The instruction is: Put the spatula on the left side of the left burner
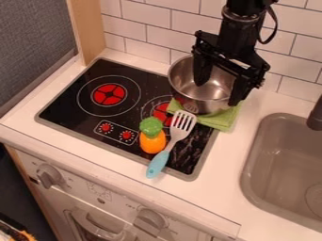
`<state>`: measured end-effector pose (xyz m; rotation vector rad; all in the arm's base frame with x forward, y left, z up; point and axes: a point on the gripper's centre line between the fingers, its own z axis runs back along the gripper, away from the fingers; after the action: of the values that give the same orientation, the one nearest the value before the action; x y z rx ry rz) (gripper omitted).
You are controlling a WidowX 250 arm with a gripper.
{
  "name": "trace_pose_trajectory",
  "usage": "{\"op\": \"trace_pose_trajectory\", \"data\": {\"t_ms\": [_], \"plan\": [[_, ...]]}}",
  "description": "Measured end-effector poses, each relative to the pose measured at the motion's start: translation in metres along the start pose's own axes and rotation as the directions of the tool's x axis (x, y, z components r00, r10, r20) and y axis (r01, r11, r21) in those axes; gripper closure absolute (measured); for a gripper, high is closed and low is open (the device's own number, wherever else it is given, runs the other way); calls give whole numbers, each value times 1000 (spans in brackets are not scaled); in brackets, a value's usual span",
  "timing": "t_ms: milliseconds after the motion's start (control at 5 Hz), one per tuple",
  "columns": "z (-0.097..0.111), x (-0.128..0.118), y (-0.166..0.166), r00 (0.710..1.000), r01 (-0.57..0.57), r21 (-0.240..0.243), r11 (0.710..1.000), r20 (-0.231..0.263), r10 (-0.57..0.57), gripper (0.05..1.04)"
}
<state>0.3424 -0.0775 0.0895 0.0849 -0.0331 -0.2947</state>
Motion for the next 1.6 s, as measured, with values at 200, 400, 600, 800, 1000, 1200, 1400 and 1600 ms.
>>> {"op": "trace_pose_trajectory", "data": {"t_ms": [200,400,600,800,1000,1200,1400,1600], "plan": [[-11,-3,-1,1000,-11,-2,1000,-27,11,82],[-13,-34,-11,997,-25,8,1000,-72,26,82],[6,-61,-18,998,-42,16,999,-37,43,82],[10,-99,-27,998,-65,25,998,-12,65,82],[-28,-123,-21,991,-118,7,993,-67,118,82],[-73,-122,5,975,-204,-45,978,-97,199,85],[-92,-116,17,970,-237,-63,969,-63,234,87],[-92,-114,20,955,-294,-88,952,-55,290,127]]}}
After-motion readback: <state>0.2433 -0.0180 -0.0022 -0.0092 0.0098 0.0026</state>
